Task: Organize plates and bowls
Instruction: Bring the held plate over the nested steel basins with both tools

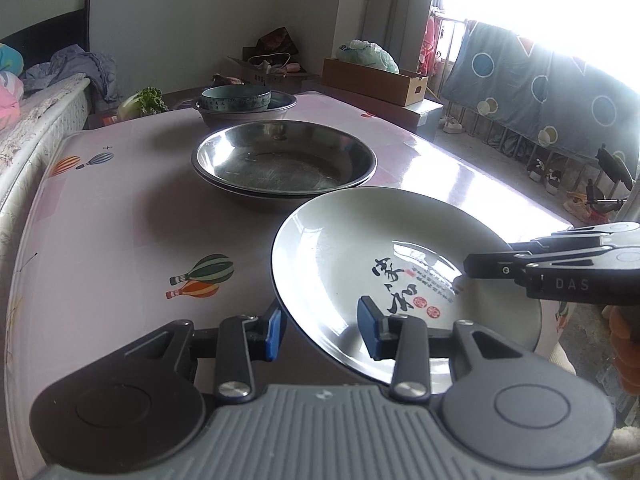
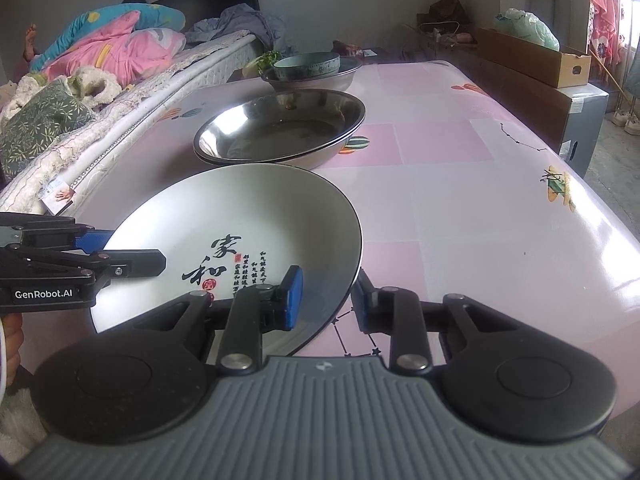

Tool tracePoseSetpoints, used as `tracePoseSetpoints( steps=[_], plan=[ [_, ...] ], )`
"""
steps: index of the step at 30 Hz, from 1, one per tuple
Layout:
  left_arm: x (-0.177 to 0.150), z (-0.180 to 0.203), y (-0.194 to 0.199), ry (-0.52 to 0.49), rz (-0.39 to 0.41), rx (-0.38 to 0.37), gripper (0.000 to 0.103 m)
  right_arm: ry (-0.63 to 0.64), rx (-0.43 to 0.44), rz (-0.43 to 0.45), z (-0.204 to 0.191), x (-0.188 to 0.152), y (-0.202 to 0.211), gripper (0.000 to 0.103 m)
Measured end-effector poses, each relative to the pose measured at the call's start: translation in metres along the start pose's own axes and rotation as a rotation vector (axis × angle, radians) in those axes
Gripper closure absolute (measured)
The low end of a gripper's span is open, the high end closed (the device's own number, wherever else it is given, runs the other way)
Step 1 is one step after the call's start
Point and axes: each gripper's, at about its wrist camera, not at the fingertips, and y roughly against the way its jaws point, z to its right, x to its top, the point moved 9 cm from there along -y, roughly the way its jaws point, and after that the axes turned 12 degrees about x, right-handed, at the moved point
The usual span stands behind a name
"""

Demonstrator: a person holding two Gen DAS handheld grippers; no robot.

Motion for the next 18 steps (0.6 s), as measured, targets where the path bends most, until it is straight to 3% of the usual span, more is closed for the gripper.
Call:
tracePoseSetpoints(
  steps=[18],
  plan=[
    [0.022, 0.002, 0.009, 0.019, 0.046, -0.001, 0.064, 0.001, -0.010, 0.055, 0.002, 0.014, 0.022, 0.078]
  ],
)
